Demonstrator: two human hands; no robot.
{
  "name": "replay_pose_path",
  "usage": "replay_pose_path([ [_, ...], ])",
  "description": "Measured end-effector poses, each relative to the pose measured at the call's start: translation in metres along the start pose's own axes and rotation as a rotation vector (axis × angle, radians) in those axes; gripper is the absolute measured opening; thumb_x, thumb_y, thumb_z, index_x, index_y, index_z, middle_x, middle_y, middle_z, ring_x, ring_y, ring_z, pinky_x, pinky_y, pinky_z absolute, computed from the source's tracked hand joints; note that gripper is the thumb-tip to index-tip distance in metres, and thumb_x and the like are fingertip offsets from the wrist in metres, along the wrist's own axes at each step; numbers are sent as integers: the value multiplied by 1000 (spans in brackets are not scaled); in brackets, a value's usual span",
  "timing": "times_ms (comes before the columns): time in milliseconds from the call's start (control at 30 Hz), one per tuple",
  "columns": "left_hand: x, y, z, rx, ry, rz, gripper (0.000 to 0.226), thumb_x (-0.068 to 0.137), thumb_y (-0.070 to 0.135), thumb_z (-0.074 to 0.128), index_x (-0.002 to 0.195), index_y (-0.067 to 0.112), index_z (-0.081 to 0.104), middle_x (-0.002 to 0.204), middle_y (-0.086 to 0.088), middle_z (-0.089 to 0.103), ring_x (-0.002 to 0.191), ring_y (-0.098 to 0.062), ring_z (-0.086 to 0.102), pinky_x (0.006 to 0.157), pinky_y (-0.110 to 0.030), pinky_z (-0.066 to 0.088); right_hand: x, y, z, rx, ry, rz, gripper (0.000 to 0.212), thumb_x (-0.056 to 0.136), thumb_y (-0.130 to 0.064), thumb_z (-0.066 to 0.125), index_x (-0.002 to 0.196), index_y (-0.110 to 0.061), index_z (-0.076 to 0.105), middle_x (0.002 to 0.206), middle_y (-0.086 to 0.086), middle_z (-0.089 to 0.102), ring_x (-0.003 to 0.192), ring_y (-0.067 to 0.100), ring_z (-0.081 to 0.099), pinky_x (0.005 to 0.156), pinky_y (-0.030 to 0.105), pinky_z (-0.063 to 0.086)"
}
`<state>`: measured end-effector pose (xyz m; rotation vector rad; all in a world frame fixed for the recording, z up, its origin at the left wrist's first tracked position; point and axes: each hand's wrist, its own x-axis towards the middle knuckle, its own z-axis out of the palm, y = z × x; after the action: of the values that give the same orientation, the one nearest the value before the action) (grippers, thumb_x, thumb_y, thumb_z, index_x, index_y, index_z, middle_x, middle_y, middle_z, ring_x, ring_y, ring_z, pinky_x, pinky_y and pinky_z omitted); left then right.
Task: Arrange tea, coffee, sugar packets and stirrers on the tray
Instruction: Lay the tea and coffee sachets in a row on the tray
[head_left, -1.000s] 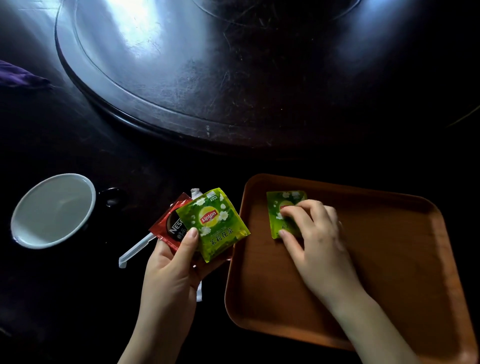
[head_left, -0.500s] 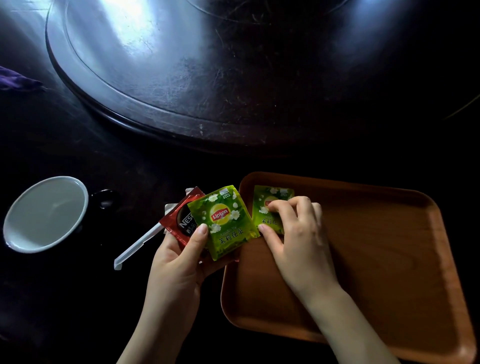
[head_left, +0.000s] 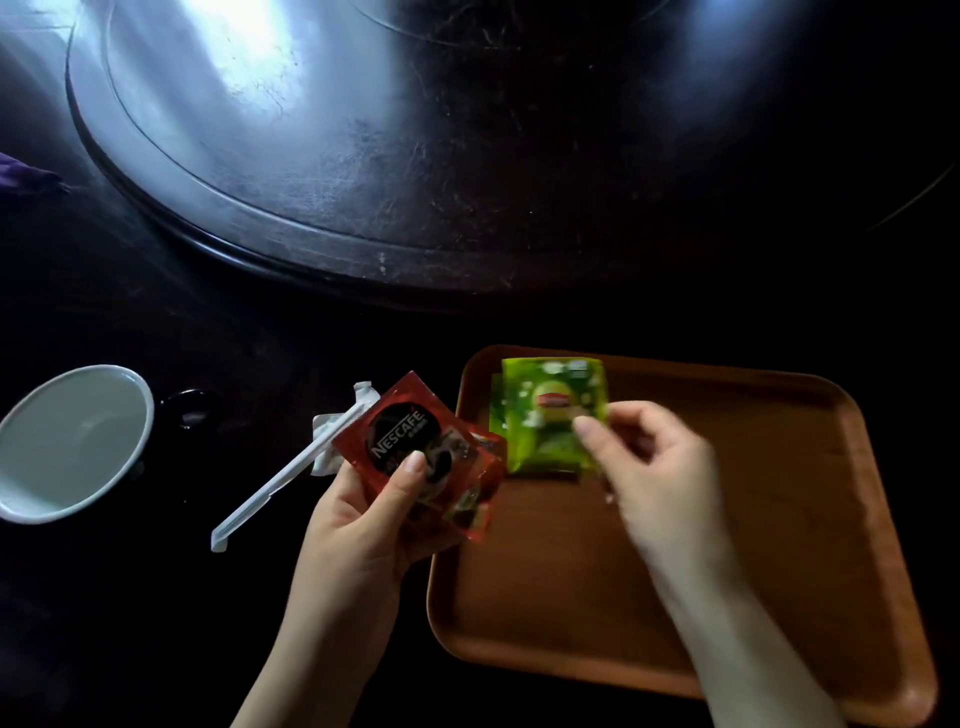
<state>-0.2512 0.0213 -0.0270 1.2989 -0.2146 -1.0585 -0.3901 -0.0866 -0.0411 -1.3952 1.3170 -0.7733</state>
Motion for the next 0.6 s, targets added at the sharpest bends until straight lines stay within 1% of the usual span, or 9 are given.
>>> replay_pose_path([
  [67, 3, 1, -4, 18, -10, 19, 50, 43, 45, 82, 87, 23, 72, 86, -5, 76, 73, -19, 73, 53, -30, 57, 7, 4, -15, 84, 79, 92, 14, 80, -15, 65, 71, -23, 58, 65, 2, 61, 41, -1, 52, 39, 14, 40],
  [100, 4, 1, -5, 24, -7, 21, 51, 42, 46, 83, 87, 24, 72, 86, -4, 76, 73, -18, 73, 54, -30, 57, 9, 6, -20, 87, 84, 118, 15, 81, -15, 64, 71, -23, 57, 65, 2, 61, 39, -2, 51, 37, 12, 38],
  [200, 5, -1, 3, 21, -8, -3, 27, 65, 28, 66, 91, 21, 68, 83, -3, 76, 72, -18, 73, 53, -32, 58, 12, 9, -24, 38, 25, 127, 17, 82, -13, 63, 71, -25, 56, 65, 1, 62, 41, -3, 54, 38, 8, 38],
  [233, 6, -2, 9, 37, -11, -14, 26, 68, 23, 60, 94, 18, 65, 82, -3, 76, 72, -20, 73, 53, -33, 58, 12, 10, -23, 15, 15, 128, 17, 82, -14, 63, 71, -25, 56, 66, 2, 63, 43, -1, 55, 39, 10, 40],
  [267, 6, -3, 14, 55, -19, -21, 28, 69, 20, 58, 96, 16, 63, 82, -3, 76, 73, -21, 73, 53, -34, 59, 13, 12, -22, -31, 25, 121, 17, 82, -16, 64, 70, -25, 56, 67, 2, 63, 47, 2, 57, 43, 13, 44],
  [333, 7, -3, 22, 80, -27, -32, 30, 68, 20, 58, 97, 15, 62, 83, -4, 76, 75, -23, 73, 53, -35, 59, 14, 18, -19, -214, 95, 59, 16, 79, -20, 67, 68, -23, 55, 64, 1, 61, 56, 13, 59, 52, 27, 50],
  [400, 10, -4, 24, 86, -21, -34, 31, 68, 20, 58, 98, 14, 62, 84, -5, 76, 77, -24, 73, 52, -35, 58, 14, 19, -18, -388, 168, -8, 16, 77, -21, 69, 70, -17, 55, 58, -5, 54, 55, 12, 53, 49, 25, 42],
  [467, 11, -5, 23, 96, -15, -37, 31, 68, 20, 59, 98, 14, 62, 84, -5, 76, 77, -25, 73, 51, -33, 57, 11, 18, -17, -491, 178, -41, 17, 78, -22, 68, 74, -12, 55, 59, -3, 50, 54, 12, 47, 45, 21, 33],
  [600, 9, -5, 23, 130, -26, -61, 28, 70, 19, 58, 98, 13, 60, 79, -2, 77, 69, -23, 73, 46, -28, 55, 10, 18, -16, -584, 191, -67, 19, 81, -25, 64, 79, -10, 54, 71, 6, 55, 65, 22, 51, 47, 26, 31],
])
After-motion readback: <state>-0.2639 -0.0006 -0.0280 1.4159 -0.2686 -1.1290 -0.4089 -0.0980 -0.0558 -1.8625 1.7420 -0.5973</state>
